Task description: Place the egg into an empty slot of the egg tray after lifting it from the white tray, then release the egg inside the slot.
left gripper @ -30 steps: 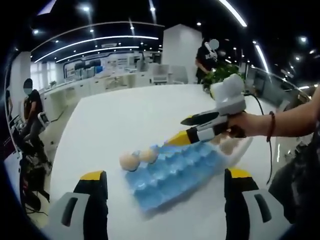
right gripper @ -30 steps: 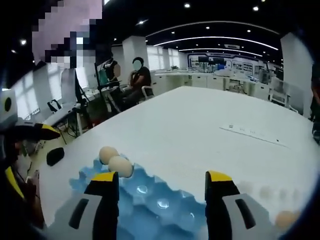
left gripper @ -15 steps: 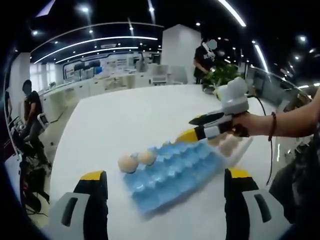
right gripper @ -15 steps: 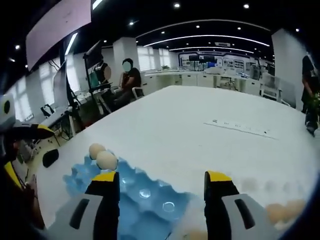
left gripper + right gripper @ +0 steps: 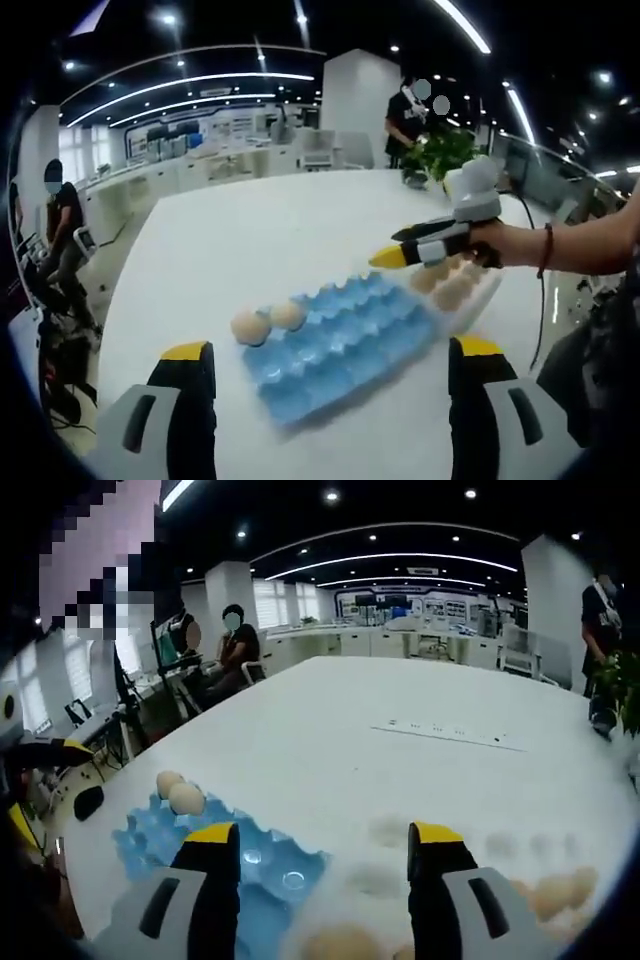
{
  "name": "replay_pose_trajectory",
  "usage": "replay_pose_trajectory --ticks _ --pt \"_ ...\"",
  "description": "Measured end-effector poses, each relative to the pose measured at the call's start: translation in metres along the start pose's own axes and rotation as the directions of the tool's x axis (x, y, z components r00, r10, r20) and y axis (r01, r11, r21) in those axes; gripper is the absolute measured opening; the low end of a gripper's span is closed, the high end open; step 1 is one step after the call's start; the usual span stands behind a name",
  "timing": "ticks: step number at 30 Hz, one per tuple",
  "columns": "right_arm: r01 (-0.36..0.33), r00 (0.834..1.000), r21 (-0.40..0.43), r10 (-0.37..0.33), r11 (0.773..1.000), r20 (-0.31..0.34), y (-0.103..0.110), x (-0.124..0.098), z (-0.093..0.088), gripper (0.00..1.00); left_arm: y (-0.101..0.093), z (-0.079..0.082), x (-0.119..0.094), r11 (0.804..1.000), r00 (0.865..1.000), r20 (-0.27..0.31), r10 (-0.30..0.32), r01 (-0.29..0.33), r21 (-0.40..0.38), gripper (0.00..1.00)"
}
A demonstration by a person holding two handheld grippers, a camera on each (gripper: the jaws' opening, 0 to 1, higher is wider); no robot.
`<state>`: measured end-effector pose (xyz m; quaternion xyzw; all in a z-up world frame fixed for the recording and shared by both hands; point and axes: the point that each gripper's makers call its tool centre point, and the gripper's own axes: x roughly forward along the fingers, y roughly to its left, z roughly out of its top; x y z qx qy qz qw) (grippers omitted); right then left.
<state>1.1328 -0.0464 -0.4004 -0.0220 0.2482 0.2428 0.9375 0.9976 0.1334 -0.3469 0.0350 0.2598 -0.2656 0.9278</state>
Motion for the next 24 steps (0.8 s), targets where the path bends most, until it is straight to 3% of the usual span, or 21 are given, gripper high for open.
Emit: replay_pose_trajectory --ticks 24 --pt "0.138 0.990 0.082 -0.140 0.987 0.018 -0.069 -0.034 -0.014 0.66 -0.010 -0.002 0.002 1.000 1.000 -0.006 -0.016 0.016 0.001 0.98"
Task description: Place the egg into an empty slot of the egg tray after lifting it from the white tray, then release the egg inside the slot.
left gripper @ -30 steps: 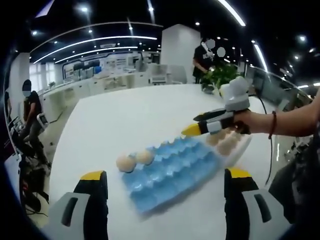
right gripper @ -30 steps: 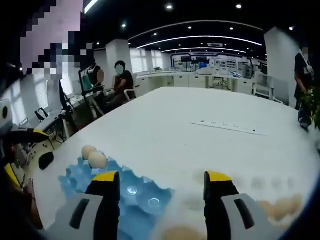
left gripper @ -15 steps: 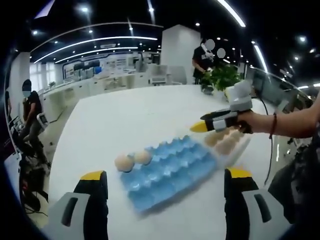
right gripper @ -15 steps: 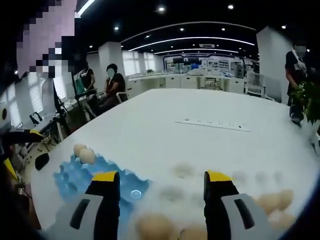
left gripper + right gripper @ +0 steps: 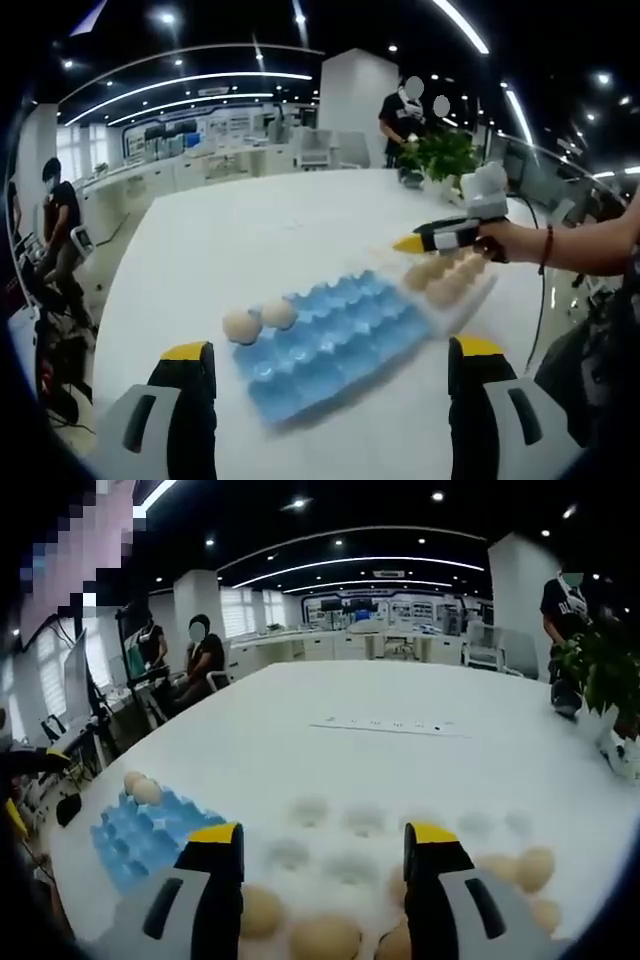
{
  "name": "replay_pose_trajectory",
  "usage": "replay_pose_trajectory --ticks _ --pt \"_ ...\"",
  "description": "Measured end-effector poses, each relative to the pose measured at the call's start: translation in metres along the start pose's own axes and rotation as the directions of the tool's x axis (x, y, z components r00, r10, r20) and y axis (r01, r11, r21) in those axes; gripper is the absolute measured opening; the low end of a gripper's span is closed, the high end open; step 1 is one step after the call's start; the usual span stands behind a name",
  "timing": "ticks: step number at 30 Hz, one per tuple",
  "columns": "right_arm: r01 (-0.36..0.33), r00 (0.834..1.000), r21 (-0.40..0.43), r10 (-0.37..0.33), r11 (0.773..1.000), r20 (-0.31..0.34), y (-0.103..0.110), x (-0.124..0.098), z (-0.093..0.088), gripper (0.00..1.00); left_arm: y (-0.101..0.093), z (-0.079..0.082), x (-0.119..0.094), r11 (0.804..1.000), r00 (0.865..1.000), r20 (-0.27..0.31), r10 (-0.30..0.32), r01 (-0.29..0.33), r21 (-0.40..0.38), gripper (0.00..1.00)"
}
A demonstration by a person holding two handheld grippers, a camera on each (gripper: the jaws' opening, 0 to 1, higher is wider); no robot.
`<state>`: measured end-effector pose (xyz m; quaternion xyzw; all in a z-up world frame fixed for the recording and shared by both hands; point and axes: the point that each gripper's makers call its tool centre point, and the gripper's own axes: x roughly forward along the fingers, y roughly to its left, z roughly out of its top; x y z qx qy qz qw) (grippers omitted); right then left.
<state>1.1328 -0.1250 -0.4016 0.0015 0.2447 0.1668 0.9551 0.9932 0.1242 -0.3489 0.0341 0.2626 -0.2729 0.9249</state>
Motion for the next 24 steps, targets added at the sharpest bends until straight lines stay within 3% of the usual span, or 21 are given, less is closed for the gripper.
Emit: replay_pose_trajectory --ticks 12,24 --pt "0.059 0.998 0.032 -0.059 0.998 -0.009 -0.025 -0.010 -0.008 0.58 -0.003 -0.002 0.001 1.000 1.000 -0.011 -0.008 0.008 0.004 0.98" --pt "0.110 0.993 0.085 -0.106 0.990 -0.054 -0.044 -0.011 -0.026 0.57 -0.004 -0.002 0.003 1.000 1.000 -0.016 -0.015 0.015 0.008 0.98"
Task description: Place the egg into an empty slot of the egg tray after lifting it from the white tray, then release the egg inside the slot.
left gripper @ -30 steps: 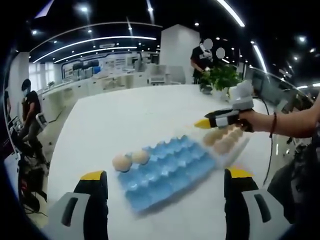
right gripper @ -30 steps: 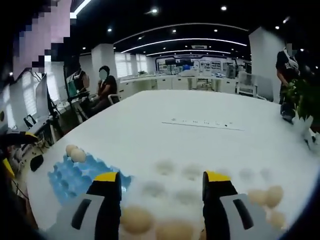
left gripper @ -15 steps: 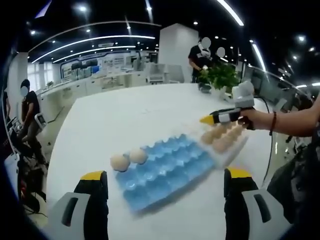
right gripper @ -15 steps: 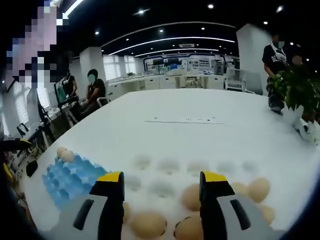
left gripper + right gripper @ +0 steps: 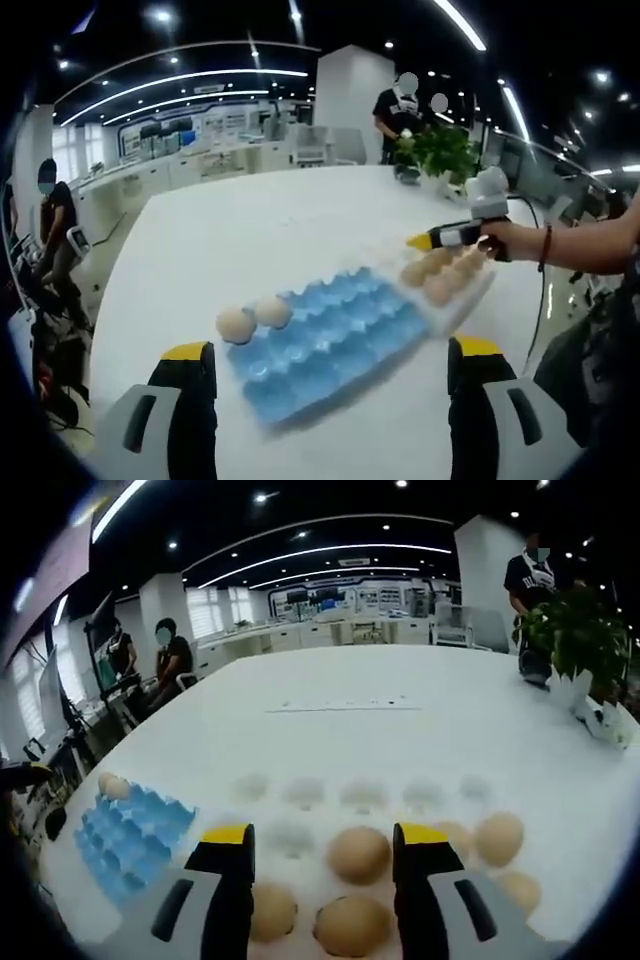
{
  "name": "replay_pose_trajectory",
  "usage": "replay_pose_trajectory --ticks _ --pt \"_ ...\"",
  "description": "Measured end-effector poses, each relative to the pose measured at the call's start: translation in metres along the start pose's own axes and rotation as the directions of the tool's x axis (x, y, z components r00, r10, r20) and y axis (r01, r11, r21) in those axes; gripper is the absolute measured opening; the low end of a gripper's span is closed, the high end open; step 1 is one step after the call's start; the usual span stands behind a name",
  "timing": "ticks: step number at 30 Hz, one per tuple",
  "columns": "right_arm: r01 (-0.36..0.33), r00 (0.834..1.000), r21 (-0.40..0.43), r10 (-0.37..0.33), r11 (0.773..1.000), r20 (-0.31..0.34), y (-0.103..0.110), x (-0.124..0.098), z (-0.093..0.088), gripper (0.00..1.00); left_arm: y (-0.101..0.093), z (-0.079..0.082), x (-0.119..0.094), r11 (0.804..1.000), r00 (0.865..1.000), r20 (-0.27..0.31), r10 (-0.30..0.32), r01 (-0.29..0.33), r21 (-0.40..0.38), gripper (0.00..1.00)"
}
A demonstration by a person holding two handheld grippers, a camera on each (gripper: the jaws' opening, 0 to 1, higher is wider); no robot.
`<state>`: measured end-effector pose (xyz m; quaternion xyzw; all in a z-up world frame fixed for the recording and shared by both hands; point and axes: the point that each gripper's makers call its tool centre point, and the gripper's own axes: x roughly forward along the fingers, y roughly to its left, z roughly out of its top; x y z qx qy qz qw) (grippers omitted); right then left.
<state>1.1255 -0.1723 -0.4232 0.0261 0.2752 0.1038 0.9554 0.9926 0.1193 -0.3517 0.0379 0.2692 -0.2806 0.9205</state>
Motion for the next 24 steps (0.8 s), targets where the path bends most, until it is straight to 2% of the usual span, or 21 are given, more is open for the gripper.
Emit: replay_pose_trajectory --ticks 6,11,16,18,19,24 --pt "0.016 1.000 0.035 -0.016 0.999 0.012 -0.005 0.003 0.001 0.52 0.002 0.000 0.000 1.000 1.000 -0.003 0.003 -0.003 -0.001 0.98" --pt "0.027 1.000 0.025 -0.027 0.999 -0.003 -0.006 0.010 -0.004 0.48 0.004 0.001 0.001 1.000 1.000 -0.003 0.005 -0.005 0.000 0.98" --pt "0.088 0.996 0.013 -0.088 0.996 0.030 -0.017 0.011 -0.003 0.36 0.007 0.001 0.002 1.000 1.000 -0.004 0.009 -0.009 -0.002 0.98" --pt "0.121 0.992 -0.038 -0.120 0.992 0.047 -0.024 0.010 -0.005 0.30 0.008 0.001 0.002 1.000 1.000 -0.005 0.015 -0.015 0.003 0.98" --pt "0.105 0.993 -0.034 -0.103 0.994 0.051 -0.018 0.010 -0.006 0.30 0.009 0.002 0.002 1.000 1.000 -0.005 0.016 -0.016 0.007 0.98" --pt "0.135 0.989 -0.023 -0.133 0.991 0.061 -0.020 0.010 -0.005 0.30 0.009 0.004 0.005 1.000 1.000 0.000 0.010 -0.010 0.006 0.98"
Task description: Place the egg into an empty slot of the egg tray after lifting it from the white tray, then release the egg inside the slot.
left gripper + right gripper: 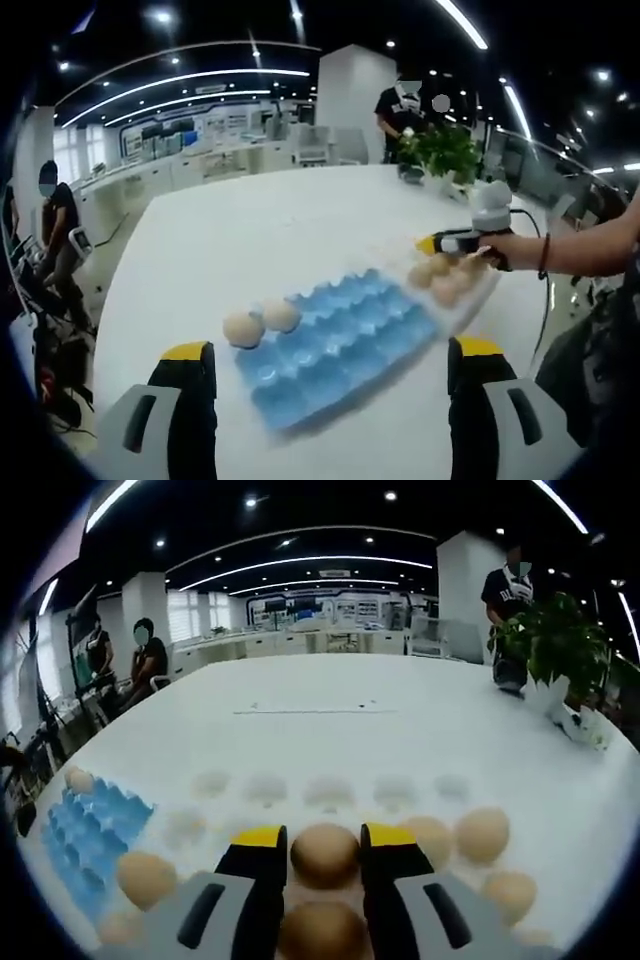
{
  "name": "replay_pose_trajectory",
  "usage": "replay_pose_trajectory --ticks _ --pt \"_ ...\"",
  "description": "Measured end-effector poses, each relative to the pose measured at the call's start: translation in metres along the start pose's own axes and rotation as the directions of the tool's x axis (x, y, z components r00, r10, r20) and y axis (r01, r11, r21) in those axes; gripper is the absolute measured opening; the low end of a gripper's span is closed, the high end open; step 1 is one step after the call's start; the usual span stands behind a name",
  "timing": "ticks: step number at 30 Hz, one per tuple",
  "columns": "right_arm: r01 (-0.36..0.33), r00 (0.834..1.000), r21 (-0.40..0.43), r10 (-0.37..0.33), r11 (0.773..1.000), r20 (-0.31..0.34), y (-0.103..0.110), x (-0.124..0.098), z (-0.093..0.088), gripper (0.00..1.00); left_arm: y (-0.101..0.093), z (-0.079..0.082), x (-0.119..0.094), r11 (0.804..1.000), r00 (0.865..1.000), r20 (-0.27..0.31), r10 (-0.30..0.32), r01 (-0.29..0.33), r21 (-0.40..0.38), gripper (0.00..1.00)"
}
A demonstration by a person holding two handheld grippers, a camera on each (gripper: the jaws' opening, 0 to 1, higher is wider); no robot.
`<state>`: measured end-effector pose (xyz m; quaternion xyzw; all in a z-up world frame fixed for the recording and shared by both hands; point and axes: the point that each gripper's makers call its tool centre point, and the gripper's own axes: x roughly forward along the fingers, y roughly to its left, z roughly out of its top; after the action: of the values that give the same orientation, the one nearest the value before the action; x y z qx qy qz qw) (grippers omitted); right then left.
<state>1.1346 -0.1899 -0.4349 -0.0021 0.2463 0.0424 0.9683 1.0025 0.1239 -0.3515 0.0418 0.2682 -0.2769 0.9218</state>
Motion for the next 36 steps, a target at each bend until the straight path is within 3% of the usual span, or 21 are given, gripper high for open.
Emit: replay_pose_trajectory --ticks 19,36 --pt "0.020 1.000 0.025 -0.019 0.999 -0.014 -0.003 -0.001 0.003 0.27 0.002 0.008 0.003 1.000 1.000 0.018 -0.008 0.008 0.005 0.98" --pt "-0.038 0.996 0.015 0.036 0.999 0.084 0.014 -0.011 0.037 0.27 -0.001 0.010 0.004 1.000 0.999 0.027 -0.024 0.024 0.000 0.98"
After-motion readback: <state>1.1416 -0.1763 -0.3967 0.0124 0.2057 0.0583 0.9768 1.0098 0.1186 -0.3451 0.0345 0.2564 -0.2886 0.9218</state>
